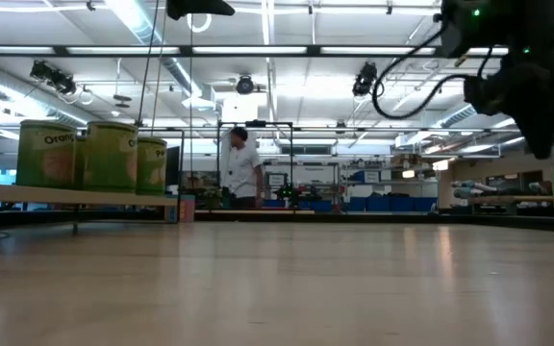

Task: Pick and place cans onto a shelf
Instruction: Put the canned spaghetti sauce on the shelf

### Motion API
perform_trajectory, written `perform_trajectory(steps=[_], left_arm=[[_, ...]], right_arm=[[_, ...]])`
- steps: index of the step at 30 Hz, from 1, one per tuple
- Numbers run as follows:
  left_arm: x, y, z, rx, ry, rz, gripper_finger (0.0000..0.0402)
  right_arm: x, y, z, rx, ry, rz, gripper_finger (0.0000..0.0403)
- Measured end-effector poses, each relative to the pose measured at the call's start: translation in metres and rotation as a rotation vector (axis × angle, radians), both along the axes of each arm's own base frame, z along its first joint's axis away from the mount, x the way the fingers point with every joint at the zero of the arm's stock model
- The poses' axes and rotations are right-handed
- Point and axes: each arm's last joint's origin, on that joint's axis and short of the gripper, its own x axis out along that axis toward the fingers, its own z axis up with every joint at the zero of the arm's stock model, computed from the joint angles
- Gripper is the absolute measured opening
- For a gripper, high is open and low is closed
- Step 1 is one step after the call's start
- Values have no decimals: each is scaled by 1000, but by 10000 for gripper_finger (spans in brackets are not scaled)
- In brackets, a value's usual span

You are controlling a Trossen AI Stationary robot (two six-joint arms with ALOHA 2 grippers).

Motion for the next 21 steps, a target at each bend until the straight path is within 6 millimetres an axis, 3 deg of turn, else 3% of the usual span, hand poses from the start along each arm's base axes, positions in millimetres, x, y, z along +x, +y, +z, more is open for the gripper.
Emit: perform_trajectory(steps=[8,21], left_arm=[[-3,0,0,47,23,-38,380],[-51,-1,18,113,32,-80,380]], right_arm=[[16,3,-15,66,102,-37,360],[27,11,-46,193,151,34,348]])
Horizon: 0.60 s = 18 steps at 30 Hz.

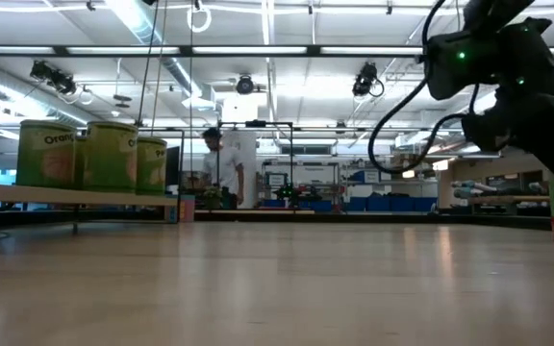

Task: Pick and place cans onto a shelf
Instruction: Put the canned spaghetti sauce on the shelf

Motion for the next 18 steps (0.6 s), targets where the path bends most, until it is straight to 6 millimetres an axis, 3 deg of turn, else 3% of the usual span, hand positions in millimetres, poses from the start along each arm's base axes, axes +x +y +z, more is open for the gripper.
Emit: perform_trajectory(steps=[4,9,14,18], left_arm=[[-10,0,4,10,-16,-4,380],[-17,0,8,43,-26,-18,380],[-20,0,9,69,-33,-28,380],[-23,2,11,87,-37,-23,380]], right_arm=[[12,0,8,-14,-69,-39,340],[33,-1,20,-31,-121,-45,290],[56,-1,20,-20,-105,-12,289],[89,-2,28,-17,-143,31,289]])
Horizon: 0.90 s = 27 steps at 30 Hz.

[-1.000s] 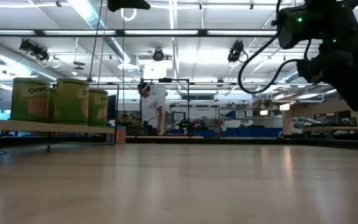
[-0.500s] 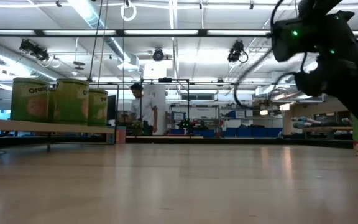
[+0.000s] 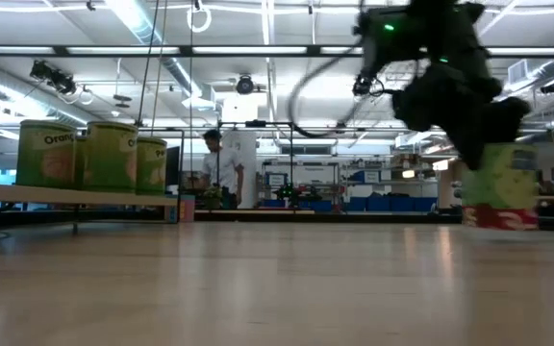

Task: Pick and place cans onto a shelf
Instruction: Put the canned spaghetti sauce on the shelf

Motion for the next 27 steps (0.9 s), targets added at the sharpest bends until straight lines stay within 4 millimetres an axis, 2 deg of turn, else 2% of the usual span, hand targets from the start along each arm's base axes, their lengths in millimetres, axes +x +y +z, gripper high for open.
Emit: perform_trajectory(steps=[7,10,14,20,27], left_arm=[[-3,6,-3,7,41,29,380],[-13,7,-3,6,54,38,380],[-34,8,1,-6,40,61,380],[-67,9,7,-35,-27,118,380],[-89,7,10,-76,-81,138,380]], right_arm=[[83,-14,25,-76,-94,193,289],[117,-19,29,-109,-128,302,289],[152,-19,27,-118,-145,449,289],[187,-4,17,-153,-172,686,289],[195,18,4,-158,-130,943,291]])
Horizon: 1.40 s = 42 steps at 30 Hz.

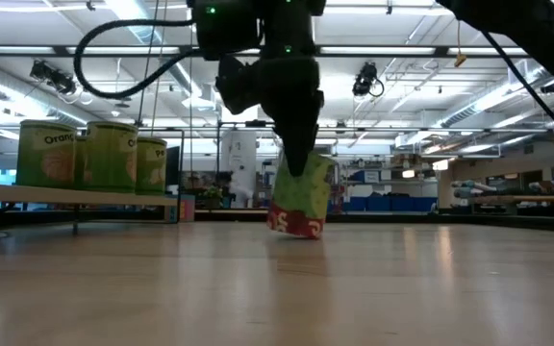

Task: Pick and place cans onto a shelf
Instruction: Put the canned spaghetti sauce on the shelf

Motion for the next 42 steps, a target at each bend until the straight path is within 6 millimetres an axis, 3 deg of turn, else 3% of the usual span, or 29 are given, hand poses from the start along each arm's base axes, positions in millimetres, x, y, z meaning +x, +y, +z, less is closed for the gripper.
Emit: perform_trajectory(steps=[8,13,16,19,24,27,31,36,42], left_arm=[[4,0,-1,-9,20,2,380],[17,2,-5,-14,60,1,380],[30,3,-9,-28,102,-17,380],[44,4,-13,-47,140,-40,380],[60,1,-17,-108,153,-46,380],[67,-5,-20,-169,159,-52,380],[75,-10,-23,-198,173,-39,380],[88,-17,-30,-260,208,-32,380],[102,-25,-41,-286,273,-34,380]], right_arm=[[4,4,3,31,-26,8,383],[-4,6,37,80,-69,-4,384],[-19,10,69,32,-118,37,376],[-39,15,83,-49,-119,95,373],[-69,17,70,-84,-129,103,372],[-89,18,47,-95,-161,91,363],[-101,14,14,-173,-275,84,326],[-105,4,-13,-270,-296,69,242],[-87,11,-13,-154,-467,50,152]])
